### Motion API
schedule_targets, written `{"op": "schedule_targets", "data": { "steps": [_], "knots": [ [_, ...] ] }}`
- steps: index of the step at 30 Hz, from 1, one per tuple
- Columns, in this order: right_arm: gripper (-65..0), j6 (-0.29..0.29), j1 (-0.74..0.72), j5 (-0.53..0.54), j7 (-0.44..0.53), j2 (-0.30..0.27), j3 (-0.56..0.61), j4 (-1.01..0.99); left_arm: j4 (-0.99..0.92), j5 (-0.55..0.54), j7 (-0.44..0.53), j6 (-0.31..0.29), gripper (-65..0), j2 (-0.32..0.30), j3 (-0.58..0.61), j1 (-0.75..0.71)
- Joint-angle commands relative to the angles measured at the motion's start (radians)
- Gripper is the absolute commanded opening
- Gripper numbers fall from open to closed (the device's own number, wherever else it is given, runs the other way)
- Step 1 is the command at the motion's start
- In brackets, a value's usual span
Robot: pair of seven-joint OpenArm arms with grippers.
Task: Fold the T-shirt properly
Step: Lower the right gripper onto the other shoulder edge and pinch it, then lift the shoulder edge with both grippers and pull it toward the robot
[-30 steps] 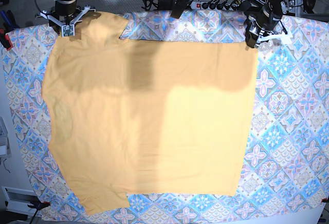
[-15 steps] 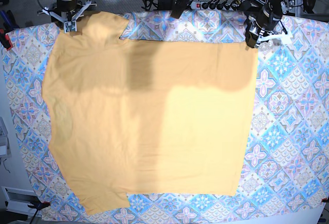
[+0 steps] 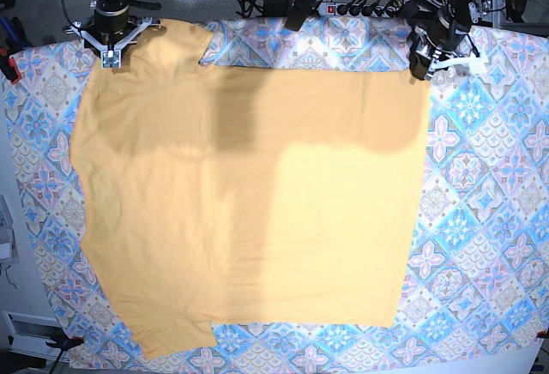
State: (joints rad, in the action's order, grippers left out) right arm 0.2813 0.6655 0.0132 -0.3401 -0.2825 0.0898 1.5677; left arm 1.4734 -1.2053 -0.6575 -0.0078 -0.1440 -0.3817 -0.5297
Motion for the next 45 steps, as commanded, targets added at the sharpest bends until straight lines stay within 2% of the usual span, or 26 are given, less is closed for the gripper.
{"op": "schedule_targets", "data": {
  "steps": [1, 4, 6, 9, 11, 19, 27, 33, 37, 40, 45],
  "knots": [
    [-46.4, 0.006, 0.013, 0.004, 0.006, -0.008, -0.005, 0.007, 0.005, 0.009, -0.014, 0.004, -65.0, -0.003, 0.0, -0.007],
    [-46.8, 0.003, 0.013, 0.004, 0.006, -0.008, -0.005, 0.007, 0.005, 0.009, -0.014, 0.004, -65.0, -0.003, 0.0, -0.005],
    [-48.1, -0.044, 0.013, 0.004, 0.006, -0.008, -0.005, 0.007, 0.005, 0.009, -0.014, 0.004, -65.0, -0.003, 0.0, -0.005],
    [-56.8, -0.132, 0.013, 0.009, 0.006, -0.008, -0.014, 0.007, 0.005, 0.009, -0.014, 0.004, -65.0, -0.003, 0.0, -0.005],
    [-64.9, -0.141, 0.013, 0.009, 0.006, -0.008, -0.015, 0.007, 0.005, 0.009, -0.014, 0.004, -65.0, -0.004, 0.0, -0.005],
    [-64.8, -0.141, 0.053, 0.009, 0.013, -0.007, -0.015, 0.063, 0.011, 0.008, -0.015, 0.004, -65.0, -0.006, 0.0, -0.014],
    [-64.8, -0.141, 0.121, 0.008, 0.016, -0.014, -0.052, 0.125, 0.086, 0.008, -0.015, 0.002, -65.0, -0.039, -0.001, -0.091],
    [-64.8, -0.141, 0.135, 0.006, 0.017, -0.042, -0.057, 0.132, 0.098, 0.006, -0.015, 0.002, -65.0, -0.039, -0.001, -0.128],
    [-64.8, -0.141, 0.164, 0.006, 0.059, -0.053, -0.058, 0.145, 0.1, 0.005, -0.015, -0.002, -65.0, -0.039, -0.001, -0.14],
    [-64.8, -0.141, 0.181, 0.006, 0.072, -0.059, -0.058, 0.153, 0.102, 0.003, -0.015, -0.034, -65.0, -0.039, -0.001, -0.142],
    [-64.8, -0.141, 0.222, 0.004, 0.109, -0.056, -0.115, 0.153, 0.103, 0.003, -0.015, -0.037, -65.0, -0.041, -0.001, -0.162]
  ]
}}
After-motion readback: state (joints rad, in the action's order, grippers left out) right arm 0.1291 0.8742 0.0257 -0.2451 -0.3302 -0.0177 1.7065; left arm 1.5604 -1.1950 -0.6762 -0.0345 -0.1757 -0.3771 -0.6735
